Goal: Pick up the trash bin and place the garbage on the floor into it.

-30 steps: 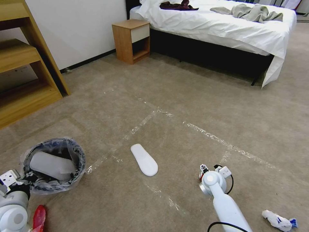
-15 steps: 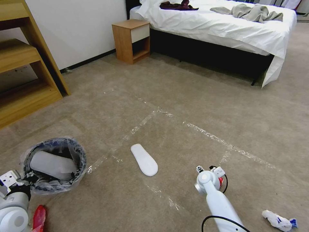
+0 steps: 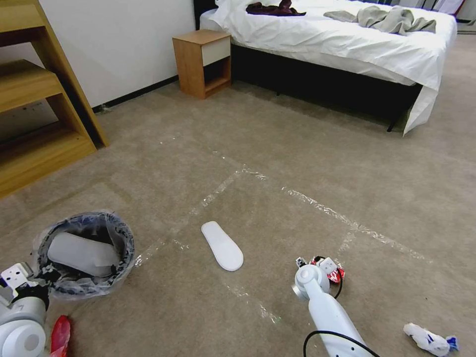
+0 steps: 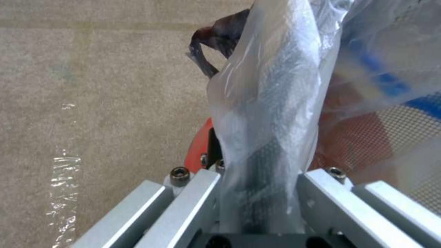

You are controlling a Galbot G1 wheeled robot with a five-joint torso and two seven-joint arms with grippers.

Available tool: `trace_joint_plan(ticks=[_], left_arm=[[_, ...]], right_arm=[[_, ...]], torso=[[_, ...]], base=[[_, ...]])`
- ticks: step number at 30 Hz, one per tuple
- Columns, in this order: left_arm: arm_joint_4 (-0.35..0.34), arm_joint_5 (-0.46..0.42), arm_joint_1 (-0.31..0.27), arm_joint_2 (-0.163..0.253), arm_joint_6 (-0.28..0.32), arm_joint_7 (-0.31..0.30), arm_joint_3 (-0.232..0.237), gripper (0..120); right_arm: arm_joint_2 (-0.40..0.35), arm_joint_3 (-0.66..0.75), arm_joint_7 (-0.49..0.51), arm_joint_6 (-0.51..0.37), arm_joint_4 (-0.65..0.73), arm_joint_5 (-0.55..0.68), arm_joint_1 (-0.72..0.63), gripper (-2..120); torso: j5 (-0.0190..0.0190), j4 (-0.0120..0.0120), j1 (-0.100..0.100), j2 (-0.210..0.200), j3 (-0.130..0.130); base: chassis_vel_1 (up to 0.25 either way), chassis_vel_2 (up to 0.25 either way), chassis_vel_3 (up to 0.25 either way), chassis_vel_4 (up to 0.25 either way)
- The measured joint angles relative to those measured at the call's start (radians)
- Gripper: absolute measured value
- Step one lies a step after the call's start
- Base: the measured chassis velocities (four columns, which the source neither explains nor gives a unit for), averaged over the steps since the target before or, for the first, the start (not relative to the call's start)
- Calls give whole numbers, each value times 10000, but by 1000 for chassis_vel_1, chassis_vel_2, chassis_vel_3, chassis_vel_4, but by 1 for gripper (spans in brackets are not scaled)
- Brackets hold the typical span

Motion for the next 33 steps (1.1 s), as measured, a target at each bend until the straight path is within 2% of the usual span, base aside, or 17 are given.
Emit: trace_joint_plan(ticks=[11,33], left_arm=[[-52,7,9,-95,-31,14,55,0],[-21,262,161,-361,-183,146,88,0]], right_arm=[[-50,267,55,-93,553,107,-276,90],[418,886,-314,520,37,349,-229,90]], torso=[[0,-1,0,0,-1],[0,0,0,0,0]], base=[[0,0,0,0],[0,0,0,0]])
